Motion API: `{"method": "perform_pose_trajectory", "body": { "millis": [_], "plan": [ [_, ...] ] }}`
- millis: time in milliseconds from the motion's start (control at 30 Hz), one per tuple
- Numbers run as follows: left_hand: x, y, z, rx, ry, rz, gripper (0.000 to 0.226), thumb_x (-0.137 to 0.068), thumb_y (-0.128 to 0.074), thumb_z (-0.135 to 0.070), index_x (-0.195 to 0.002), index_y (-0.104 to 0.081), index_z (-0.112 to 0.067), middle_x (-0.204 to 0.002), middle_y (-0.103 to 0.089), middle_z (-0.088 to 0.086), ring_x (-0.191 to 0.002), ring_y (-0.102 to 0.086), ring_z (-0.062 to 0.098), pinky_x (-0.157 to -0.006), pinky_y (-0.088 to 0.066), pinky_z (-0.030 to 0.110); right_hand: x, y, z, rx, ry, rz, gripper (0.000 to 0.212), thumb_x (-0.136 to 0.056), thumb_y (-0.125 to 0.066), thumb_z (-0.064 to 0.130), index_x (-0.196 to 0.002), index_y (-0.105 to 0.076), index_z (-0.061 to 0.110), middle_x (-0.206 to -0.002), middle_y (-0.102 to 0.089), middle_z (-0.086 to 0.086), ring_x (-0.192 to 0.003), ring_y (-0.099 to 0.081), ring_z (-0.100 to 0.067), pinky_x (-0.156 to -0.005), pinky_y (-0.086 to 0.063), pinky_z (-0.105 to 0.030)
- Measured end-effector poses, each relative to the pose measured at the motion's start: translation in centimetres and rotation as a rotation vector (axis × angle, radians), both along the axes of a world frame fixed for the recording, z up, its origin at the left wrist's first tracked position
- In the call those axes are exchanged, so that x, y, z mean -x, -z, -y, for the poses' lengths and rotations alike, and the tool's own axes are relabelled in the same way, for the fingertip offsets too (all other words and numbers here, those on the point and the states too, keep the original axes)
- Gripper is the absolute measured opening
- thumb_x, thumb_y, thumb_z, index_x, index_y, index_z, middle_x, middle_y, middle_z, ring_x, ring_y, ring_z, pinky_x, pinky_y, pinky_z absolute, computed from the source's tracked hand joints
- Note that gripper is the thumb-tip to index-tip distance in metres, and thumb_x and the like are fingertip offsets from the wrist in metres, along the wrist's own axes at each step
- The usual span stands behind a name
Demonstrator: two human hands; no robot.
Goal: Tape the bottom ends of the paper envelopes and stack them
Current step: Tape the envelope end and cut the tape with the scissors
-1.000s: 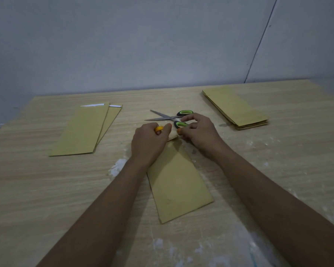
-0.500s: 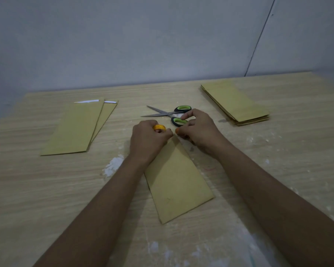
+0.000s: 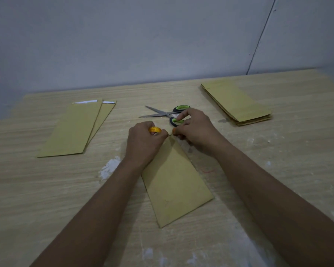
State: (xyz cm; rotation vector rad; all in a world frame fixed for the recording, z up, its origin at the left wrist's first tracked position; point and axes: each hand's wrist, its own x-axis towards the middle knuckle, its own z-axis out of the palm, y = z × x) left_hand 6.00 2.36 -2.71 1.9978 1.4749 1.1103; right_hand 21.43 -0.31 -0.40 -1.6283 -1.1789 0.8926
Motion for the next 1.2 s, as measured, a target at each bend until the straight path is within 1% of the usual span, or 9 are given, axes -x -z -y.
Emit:
{"method": "perform_pose_trajectory", "body": {
  "millis": [200, 400, 500, 567, 667, 900, 1033, 1100, 1200],
  "plan": [
    [-0.2, 0.2, -0.1, -0.018, 0.005, -0.067, 0.028, -0.079, -0.072, -0.026, -0.069, -0.063, -0.002, -0.065, -0.06, 0.015, -0.066, -0.056, 0.027, -0.061, -0.047, 0.045, 0.0, 0.1, -0.3, -0.021, -0.03, 0.06, 0.034, -0.075, -0.072, -0.006, -0.097, -0.053, 0.014, -0.08, -0.068, -0.021, -0.054, -0.057, -0.022, -0.044, -0.044, -0.027],
    [-0.3, 0.2, -0.1, -0.033, 0.008, -0.08, 0.025, -0.078, -0.072, -0.026, -0.069, -0.065, -0.003, -0.065, -0.06, 0.014, -0.066, -0.057, 0.027, -0.062, -0.049, 0.048, 0.3, 0.6, -0.2, -0.092, -0.025, 0.137, 0.034, -0.073, -0.068, -0.005, -0.099, -0.052, 0.011, -0.079, -0.067, -0.021, -0.046, -0.054, -0.018, -0.041, -0.045, -0.028],
    [-0.4, 0.2, 0.0, -0.015, 0.013, -0.087, 0.033, -0.071, -0.065, -0.036, -0.068, -0.064, -0.003, -0.065, -0.061, 0.012, -0.065, -0.057, 0.027, -0.061, -0.049, 0.048, 0.4, 0.7, -0.2, -0.118, -0.028, 0.181, 0.033, -0.073, -0.067, -0.004, -0.098, -0.052, 0.01, -0.079, -0.066, -0.021, -0.046, -0.054, -0.018, -0.039, -0.043, -0.027],
    [-0.4, 0.2, 0.0, -0.007, 0.016, -0.085, 0.036, -0.067, -0.06, -0.039, -0.068, -0.064, -0.004, -0.064, -0.061, 0.012, -0.065, -0.057, 0.026, -0.061, -0.049, 0.047, 0.6, 0.6, -0.1, -0.137, -0.029, 0.256, 0.032, -0.072, -0.066, -0.002, -0.098, -0.053, 0.01, -0.079, -0.065, -0.016, -0.053, -0.055, -0.018, -0.044, -0.043, -0.027],
    [-0.4, 0.2, -0.1, -0.016, 0.02, -0.093, 0.029, -0.073, -0.07, -0.031, -0.067, -0.063, -0.003, -0.064, -0.06, 0.013, -0.065, -0.057, 0.027, -0.061, -0.049, 0.048, 1.0, 0.3, 0.1, -0.154, -0.054, 0.372, 0.033, -0.073, -0.067, 0.002, -0.1, -0.05, 0.01, -0.077, -0.061, -0.009, -0.064, -0.056, -0.016, -0.055, -0.043, -0.029],
    [-0.4, 0.3, -0.1, -0.009, 0.003, -0.096, 0.026, -0.077, -0.073, -0.024, -0.067, -0.062, -0.002, -0.064, -0.059, 0.014, -0.064, -0.056, 0.027, -0.059, -0.047, 0.045, 1.1, 0.9, -0.3, -0.109, 0.019, 0.272, 0.038, -0.071, -0.07, 0.006, -0.101, -0.047, 0.013, -0.092, -0.062, -0.014, -0.076, -0.061, -0.029, -0.053, -0.042, -0.031],
    [-0.4, 0.2, 0.0, 0.006, -0.001, -0.088, 0.027, -0.077, -0.073, -0.023, -0.066, -0.06, -0.002, -0.063, -0.058, 0.014, -0.063, -0.055, 0.027, -0.058, -0.044, 0.043, 0.7, 0.9, -0.3, -0.105, 0.054, 0.311, 0.043, -0.074, -0.073, 0.006, -0.103, -0.041, 0.013, -0.093, -0.052, -0.007, -0.071, -0.05, -0.02, -0.05, -0.038, -0.031],
    [-0.4, 0.2, 0.0, 0.004, 0.001, -0.083, 0.029, -0.077, -0.073, -0.022, -0.063, -0.057, -0.002, -0.06, -0.055, 0.014, -0.058, -0.05, 0.024, -0.055, -0.043, 0.043, 0.4, 0.8, 0.1, -0.093, 0.124, 0.237, 0.034, -0.08, -0.069, 0.003, -0.104, -0.046, 0.011, -0.088, -0.055, -0.006, -0.066, -0.053, -0.018, -0.048, -0.049, -0.037],
    [-0.4, 0.2, 0.0, 0.011, 0.01, -0.08, 0.031, -0.076, -0.072, -0.021, -0.059, -0.051, -0.007, -0.056, -0.049, 0.009, -0.055, -0.043, 0.019, -0.053, -0.04, 0.04, 0.4, 1.2, 1.3, -0.248, 0.188, 0.261, 0.02, -0.085, -0.059, 0.001, -0.101, -0.058, 0.013, -0.084, -0.061, -0.001, -0.068, -0.059, -0.015, -0.058, -0.054, -0.03]
  ]
}}
